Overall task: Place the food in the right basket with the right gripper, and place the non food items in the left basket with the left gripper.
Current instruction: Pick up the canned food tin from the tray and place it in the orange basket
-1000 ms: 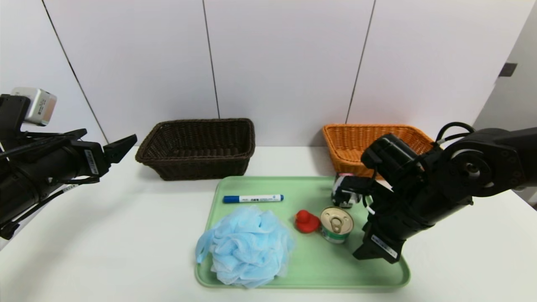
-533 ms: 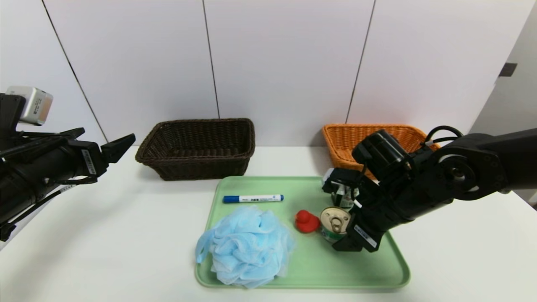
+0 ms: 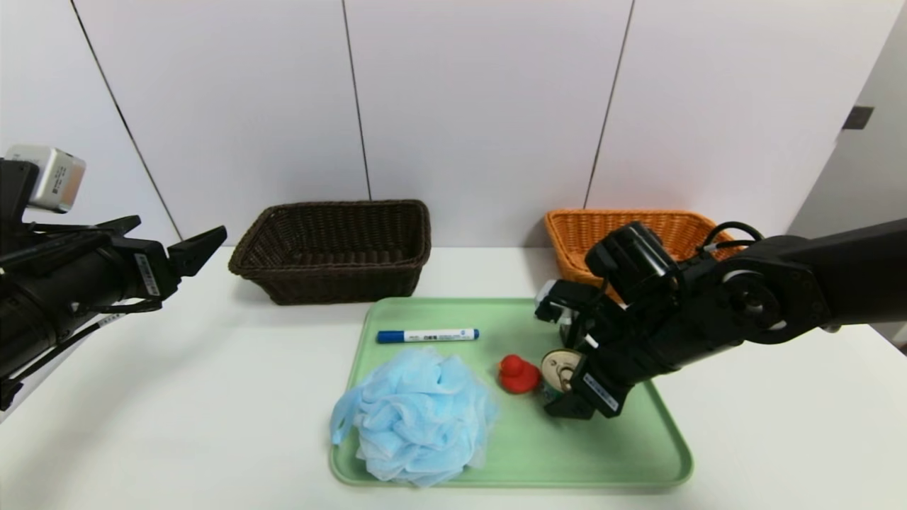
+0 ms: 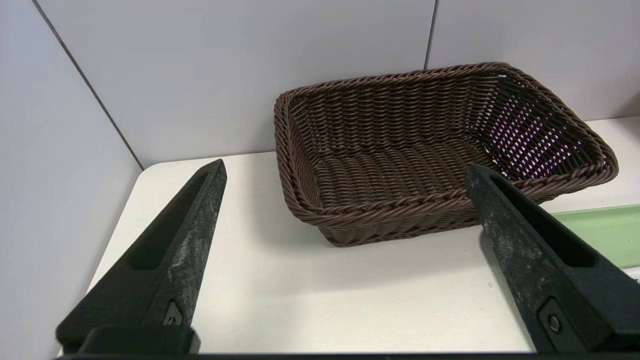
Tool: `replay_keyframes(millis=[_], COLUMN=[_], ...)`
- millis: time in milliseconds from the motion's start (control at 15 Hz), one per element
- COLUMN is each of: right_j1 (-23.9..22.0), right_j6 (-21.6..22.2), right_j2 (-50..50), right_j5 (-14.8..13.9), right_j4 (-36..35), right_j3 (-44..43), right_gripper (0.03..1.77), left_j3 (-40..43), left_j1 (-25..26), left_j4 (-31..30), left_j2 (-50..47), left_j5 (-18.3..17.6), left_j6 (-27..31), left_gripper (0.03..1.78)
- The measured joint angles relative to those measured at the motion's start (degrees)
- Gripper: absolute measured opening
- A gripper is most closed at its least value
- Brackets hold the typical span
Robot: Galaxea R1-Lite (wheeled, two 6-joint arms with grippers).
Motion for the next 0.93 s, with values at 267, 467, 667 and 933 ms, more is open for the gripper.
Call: replay_keyframes(millis=[267, 467, 667, 933], right_j1=[0.0, -0.05, -0.07, -0.32], right_j6=[0.07, 0.05, 0.02, 0.02], right_j2=[0.5, 0.44, 0.3, 0.27], right_j5=[0.11, 0.06, 0.04, 0.12], right_j4=[-2.95, -2.73, -2.76, -2.97], right_j3=[1.29, 1.49, 2.1, 2.65], right_gripper=[1.64, 1.65, 1.65, 1.53], left_j3=[-0.06, 0.13, 0.5, 0.9], left_j1=[0.0, 0.0, 0.0, 0.02], left_j4=[0.0, -0.05, 0.05, 0.02], left_j2=[-0.22, -0.28, -0.48, -0.63], left_j5=[-0.05, -0.05, -0.05, -0.02], left_j6=[0.04, 0.02, 0.0, -0.02], left_gripper=[1.69, 1.69, 1.69, 1.69])
